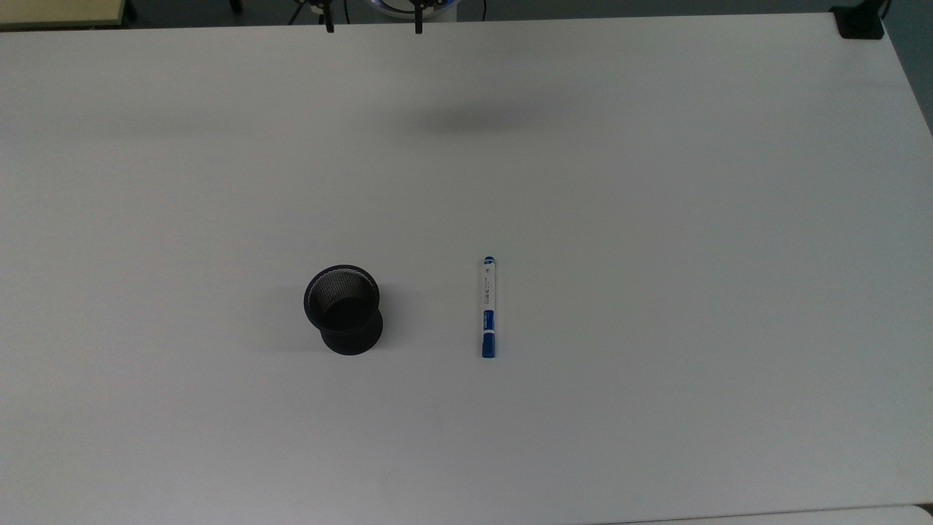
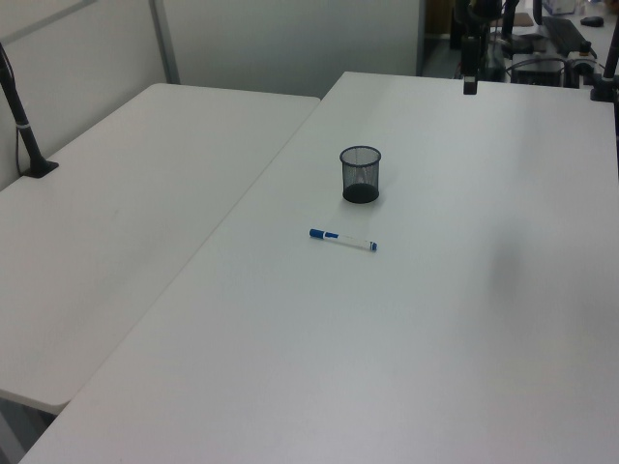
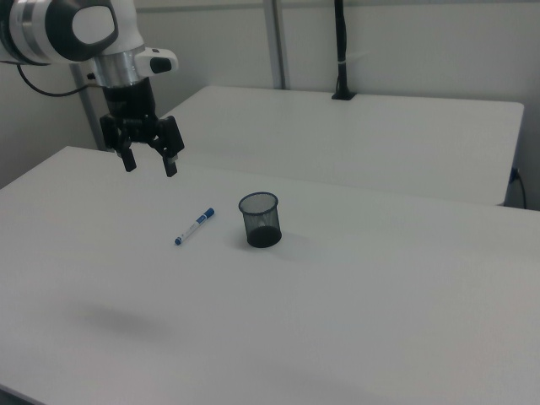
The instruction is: Insert the marker
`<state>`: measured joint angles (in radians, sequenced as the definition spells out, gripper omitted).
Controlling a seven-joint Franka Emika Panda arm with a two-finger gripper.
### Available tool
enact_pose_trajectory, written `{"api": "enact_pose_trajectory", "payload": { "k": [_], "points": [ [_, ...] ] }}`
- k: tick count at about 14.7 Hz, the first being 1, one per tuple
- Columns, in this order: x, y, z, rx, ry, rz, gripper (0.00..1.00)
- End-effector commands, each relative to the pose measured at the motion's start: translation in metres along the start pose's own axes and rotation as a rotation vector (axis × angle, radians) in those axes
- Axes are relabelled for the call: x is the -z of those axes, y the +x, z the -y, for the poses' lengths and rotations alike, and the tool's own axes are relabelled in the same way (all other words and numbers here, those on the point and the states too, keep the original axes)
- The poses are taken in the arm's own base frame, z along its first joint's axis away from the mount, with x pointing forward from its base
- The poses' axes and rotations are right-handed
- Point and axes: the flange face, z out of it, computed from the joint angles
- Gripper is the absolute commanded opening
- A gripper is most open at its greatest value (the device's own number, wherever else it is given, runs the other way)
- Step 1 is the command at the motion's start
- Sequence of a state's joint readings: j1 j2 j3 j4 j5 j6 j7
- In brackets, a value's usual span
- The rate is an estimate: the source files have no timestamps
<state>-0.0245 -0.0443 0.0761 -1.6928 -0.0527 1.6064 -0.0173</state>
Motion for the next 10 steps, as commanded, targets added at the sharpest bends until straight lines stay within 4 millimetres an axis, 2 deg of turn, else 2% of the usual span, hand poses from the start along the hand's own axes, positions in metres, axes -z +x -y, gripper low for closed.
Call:
{"api": "enact_pose_trajectory", "payload": {
  "k": [1, 5, 7, 10],
  "points": [
    [-0.007, 0.009, 0.004, 0.005, 0.018, -0.033, 1.00],
    [-0.027, 0.034, 0.016, 0.016, 0.037, -0.080, 1.00],
    [-0.042, 0.047, 0.033, 0.038, 0.063, -0.086, 1.00],
    [-0.062, 0.068, 0.042, 0.049, 0.071, -0.091, 1.00]
  ]
}}
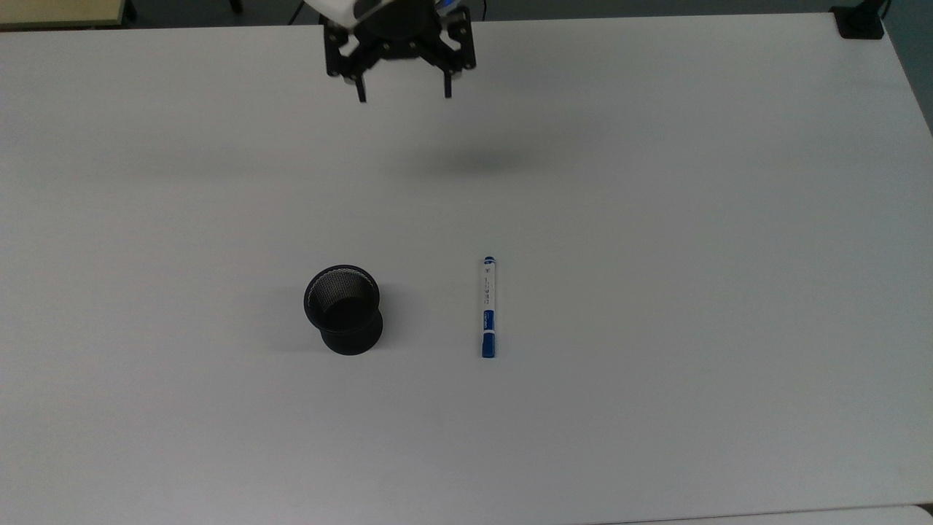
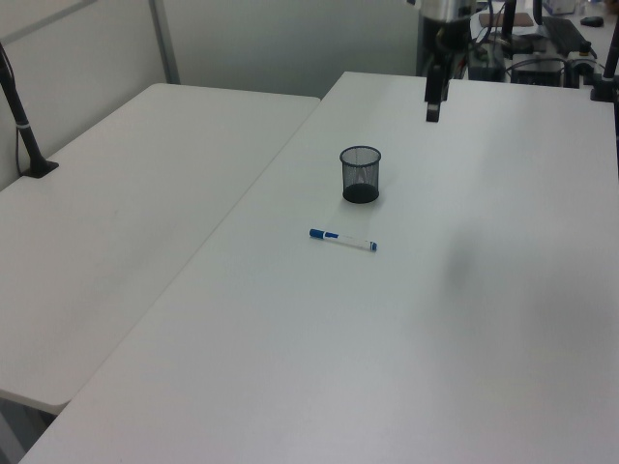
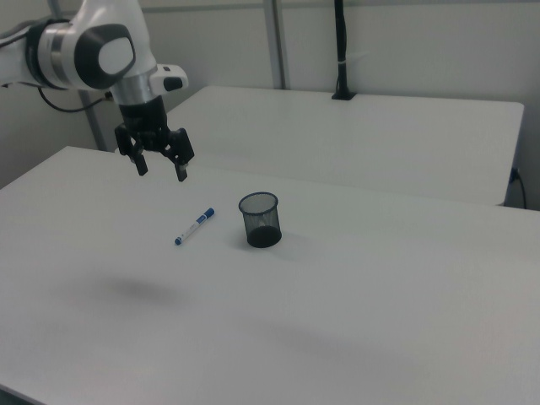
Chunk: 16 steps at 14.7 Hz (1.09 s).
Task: Insert the marker
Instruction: 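Move the open gripper over the blue-capped marker and lower it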
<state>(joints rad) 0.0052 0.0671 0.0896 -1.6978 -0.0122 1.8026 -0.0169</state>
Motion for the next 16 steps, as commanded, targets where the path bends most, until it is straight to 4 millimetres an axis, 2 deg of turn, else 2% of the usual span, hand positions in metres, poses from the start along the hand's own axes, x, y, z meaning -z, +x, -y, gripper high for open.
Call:
{"api": "enact_pose_trajectory", "payload": {
  "k": [1, 6, 10, 14, 16],
  "points": [
    [-0.027, 0.027, 0.018, 0.007, 0.026, -0.019, 1.00],
    [-0.075, 0.069, 0.055, -0.110, 0.035, -0.118, 1.00],
    [-0.140, 0.086, 0.086, -0.056, 0.005, -0.062, 1.00],
    [-0.179, 0.107, 0.089, -0.117, -0.021, -0.126, 0.99],
    [-0.195, 0.112, 0.090, -0.126, -0.040, -0.154, 0.89]
  ]
}}
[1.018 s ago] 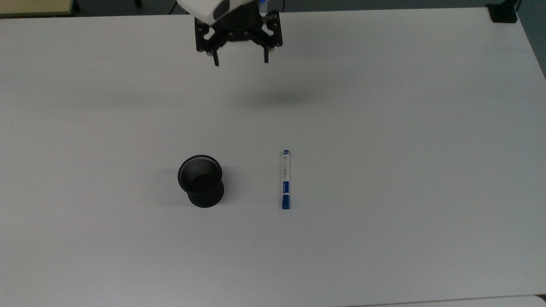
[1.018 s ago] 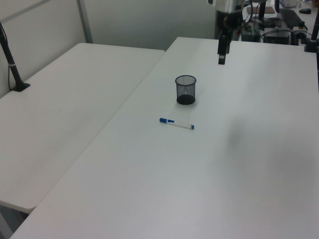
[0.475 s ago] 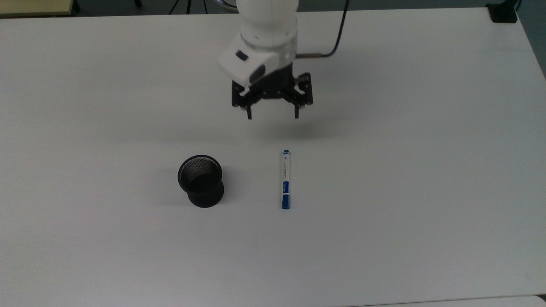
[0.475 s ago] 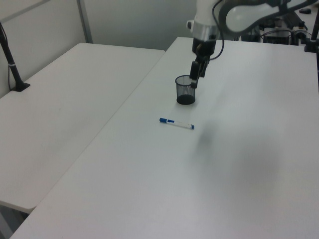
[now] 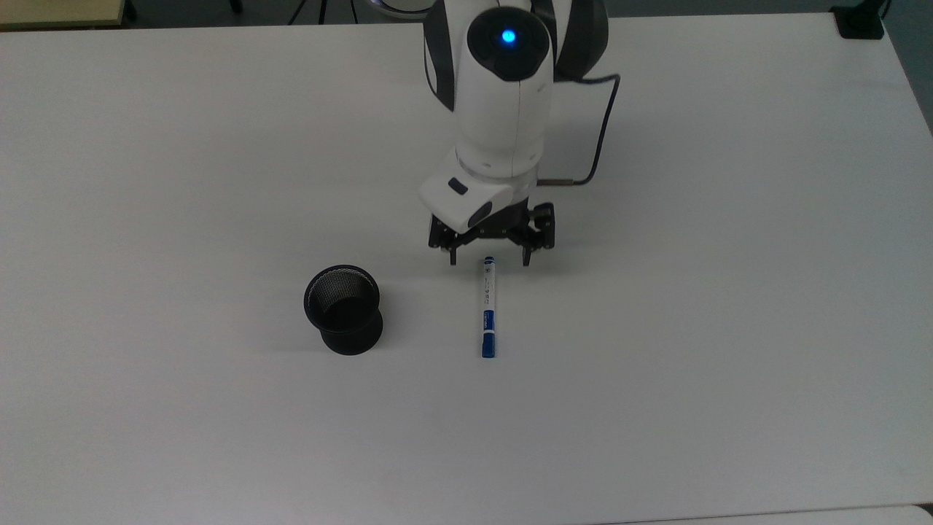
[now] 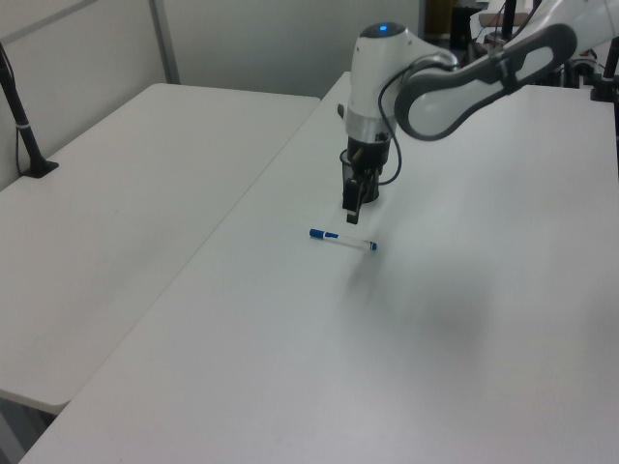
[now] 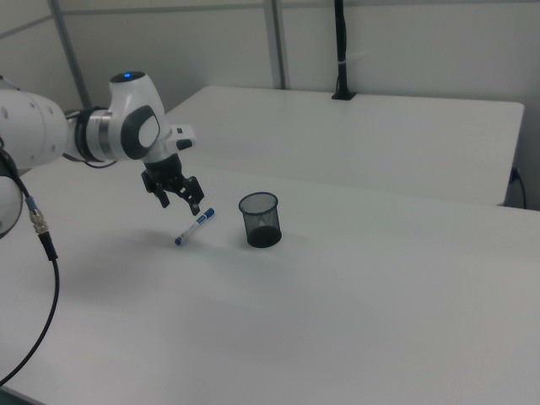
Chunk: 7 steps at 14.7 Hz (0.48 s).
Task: Insert the marker
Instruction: 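Move the open gripper over the blue-capped marker and lower it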
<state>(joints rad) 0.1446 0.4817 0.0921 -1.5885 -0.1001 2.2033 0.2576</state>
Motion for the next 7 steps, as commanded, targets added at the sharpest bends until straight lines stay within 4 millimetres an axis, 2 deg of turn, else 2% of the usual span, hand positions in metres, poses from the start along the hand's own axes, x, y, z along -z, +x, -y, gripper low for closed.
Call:
{"api": "enact_pose_trajectory", "payload": {
  "k": [1, 3, 6, 7],
  "points": [
    [-0.028, 0.012, 0.003, -0.024, -0.038, -0.057, 0.82],
    [-0.044, 0.013, 0.005, -0.016, -0.043, -0.075, 0.73],
    [-0.057, 0.014, 0.006, -0.028, -0.041, -0.080, 0.59],
    [-0.059, 0.014, 0.006, -0.030, -0.041, -0.081, 0.58]
  ]
}}
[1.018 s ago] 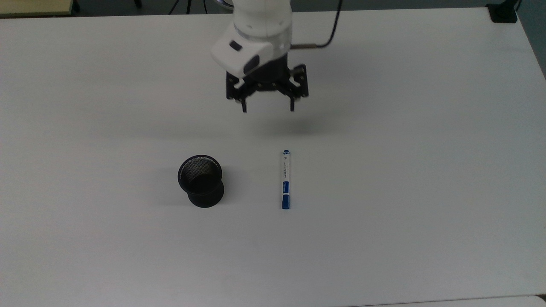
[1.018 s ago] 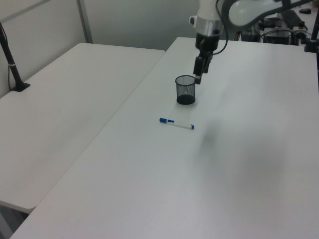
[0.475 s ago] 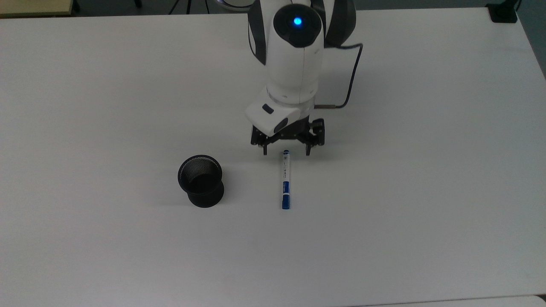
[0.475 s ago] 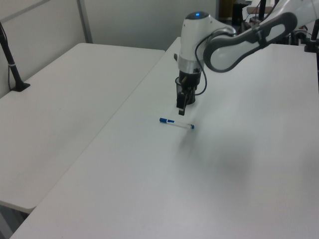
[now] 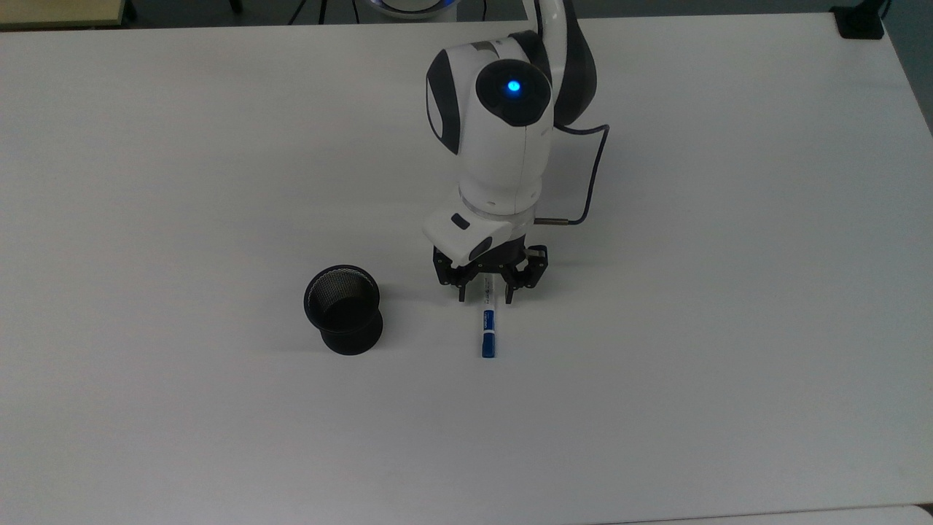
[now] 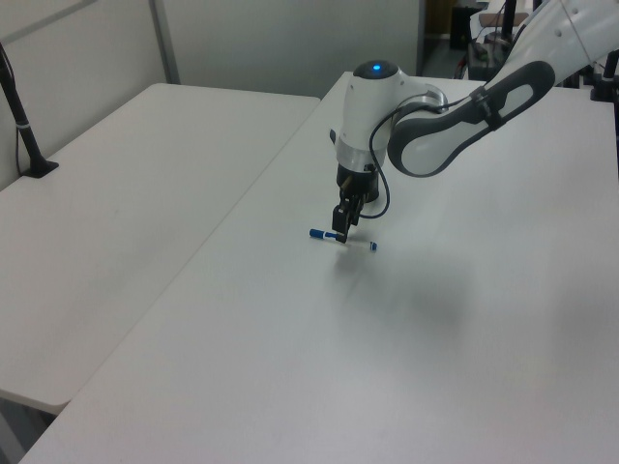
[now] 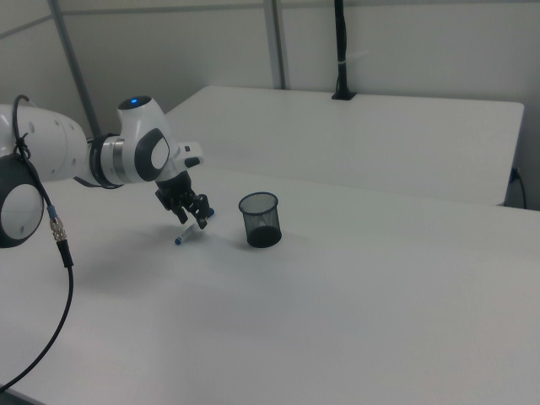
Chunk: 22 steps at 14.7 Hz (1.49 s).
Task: Insert the marker
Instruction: 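Close the gripper on the marker near its blue cap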
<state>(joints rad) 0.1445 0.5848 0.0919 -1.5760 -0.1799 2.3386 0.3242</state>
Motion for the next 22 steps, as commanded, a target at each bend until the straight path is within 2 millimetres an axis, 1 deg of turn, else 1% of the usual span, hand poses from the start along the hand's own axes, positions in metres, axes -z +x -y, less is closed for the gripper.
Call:
{"api": "enact_pose_trajectory", "payload": {
  "k": [1, 2, 3, 4, 5, 6, 7, 8, 10, 11, 12, 13, 14, 18, 19, 20, 22],
  "points": [
    [-0.006, 0.005, 0.003, -0.016, -0.013, -0.022, 0.55],
    [-0.012, 0.004, 0.003, -0.014, -0.017, -0.017, 0.55],
    [-0.013, 0.012, 0.006, -0.025, -0.014, -0.029, 0.57],
    [-0.015, 0.015, 0.010, -0.038, -0.014, -0.036, 0.61],
    [-0.011, 0.022, 0.009, -0.051, -0.013, -0.053, 0.65],
    [-0.015, 0.023, 0.008, -0.048, -0.020, -0.055, 0.65],
    [-0.013, 0.026, 0.009, -0.040, -0.016, -0.087, 0.64],
    [-0.016, 0.028, 0.012, -0.036, -0.009, -0.122, 0.63],
    [-0.028, 0.029, 0.014, -0.031, -0.019, -0.162, 0.60],
    [-0.033, 0.028, 0.015, -0.022, -0.035, -0.168, 0.57],
    [-0.036, 0.028, 0.013, -0.027, -0.046, -0.168, 0.57],
    [-0.036, 0.027, 0.014, -0.028, -0.048, -0.171, 0.54],
    [-0.036, 0.027, 0.014, -0.028, -0.048, -0.171, 0.47],
    [-0.035, 0.028, 0.014, -0.028, -0.048, -0.171, 0.15],
    [-0.034, 0.028, 0.014, -0.028, -0.048, -0.173, 0.11],
    [-0.032, 0.029, 0.013, -0.030, -0.048, -0.176, 0.11],
    [-0.015, 0.034, 0.008, -0.040, -0.046, -0.198, 0.10]
  ]
}}
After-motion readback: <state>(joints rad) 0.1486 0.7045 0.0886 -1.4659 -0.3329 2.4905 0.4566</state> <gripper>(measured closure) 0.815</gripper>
